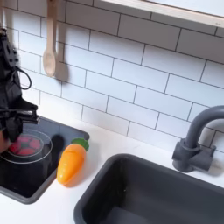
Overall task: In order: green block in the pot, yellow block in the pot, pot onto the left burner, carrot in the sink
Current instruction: 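Slide the pot onto the left burner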
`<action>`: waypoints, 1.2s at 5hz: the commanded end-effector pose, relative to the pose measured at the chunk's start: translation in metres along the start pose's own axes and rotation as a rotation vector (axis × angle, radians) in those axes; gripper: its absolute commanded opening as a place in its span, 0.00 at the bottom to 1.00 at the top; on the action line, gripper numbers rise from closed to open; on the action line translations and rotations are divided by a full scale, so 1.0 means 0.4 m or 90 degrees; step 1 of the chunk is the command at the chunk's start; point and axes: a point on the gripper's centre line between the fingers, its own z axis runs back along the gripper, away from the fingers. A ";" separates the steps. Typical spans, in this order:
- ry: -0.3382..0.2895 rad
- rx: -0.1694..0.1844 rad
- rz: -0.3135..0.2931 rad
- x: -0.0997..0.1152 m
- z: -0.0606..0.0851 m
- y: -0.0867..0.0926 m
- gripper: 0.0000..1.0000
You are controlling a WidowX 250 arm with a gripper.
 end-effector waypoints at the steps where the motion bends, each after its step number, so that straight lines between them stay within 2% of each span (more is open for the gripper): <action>1: 0.001 0.003 0.009 0.019 -0.008 0.022 0.00; 6: -0.004 0.011 0.031 0.062 -0.005 0.074 0.00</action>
